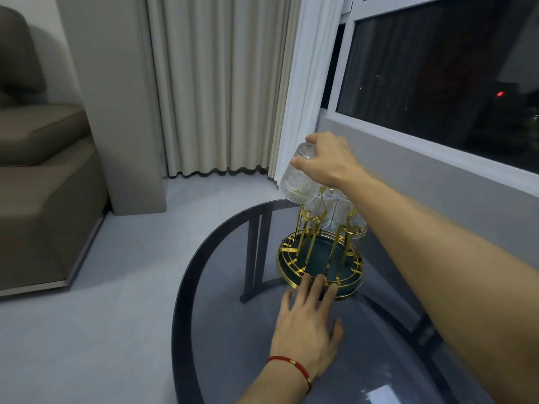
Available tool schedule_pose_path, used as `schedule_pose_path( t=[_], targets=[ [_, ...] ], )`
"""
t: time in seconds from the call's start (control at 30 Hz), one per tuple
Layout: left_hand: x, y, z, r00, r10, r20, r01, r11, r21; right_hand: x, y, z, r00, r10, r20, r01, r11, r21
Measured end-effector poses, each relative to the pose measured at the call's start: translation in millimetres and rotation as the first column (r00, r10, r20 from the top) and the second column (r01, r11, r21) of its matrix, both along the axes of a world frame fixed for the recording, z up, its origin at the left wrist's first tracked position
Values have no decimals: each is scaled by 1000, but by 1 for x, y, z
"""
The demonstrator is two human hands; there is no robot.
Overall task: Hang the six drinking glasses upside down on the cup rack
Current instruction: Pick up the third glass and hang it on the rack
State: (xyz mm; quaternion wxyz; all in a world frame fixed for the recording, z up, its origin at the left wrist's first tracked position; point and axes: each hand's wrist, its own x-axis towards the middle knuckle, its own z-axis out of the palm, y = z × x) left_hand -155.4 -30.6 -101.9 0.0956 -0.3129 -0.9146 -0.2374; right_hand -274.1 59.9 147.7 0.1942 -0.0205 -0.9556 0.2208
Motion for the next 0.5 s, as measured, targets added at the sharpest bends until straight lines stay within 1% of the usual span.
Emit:
schedule_pose_path(
  t=[0.1,0.3,0.5],
  targets=[
    [1,0,1,1000,5,-1,-5,1000,0,-5,1,-12,998,-5,64,3,1000,21],
    [0,0,1,1000,-1,-1,1,1000,-8,-18,-4,-35,981,-84,177,41,971,236],
    [1,0,3,1000,-2,3,2,1000,-4,-23,-7,-43,967,-144,212,31,886,462]
  ],
)
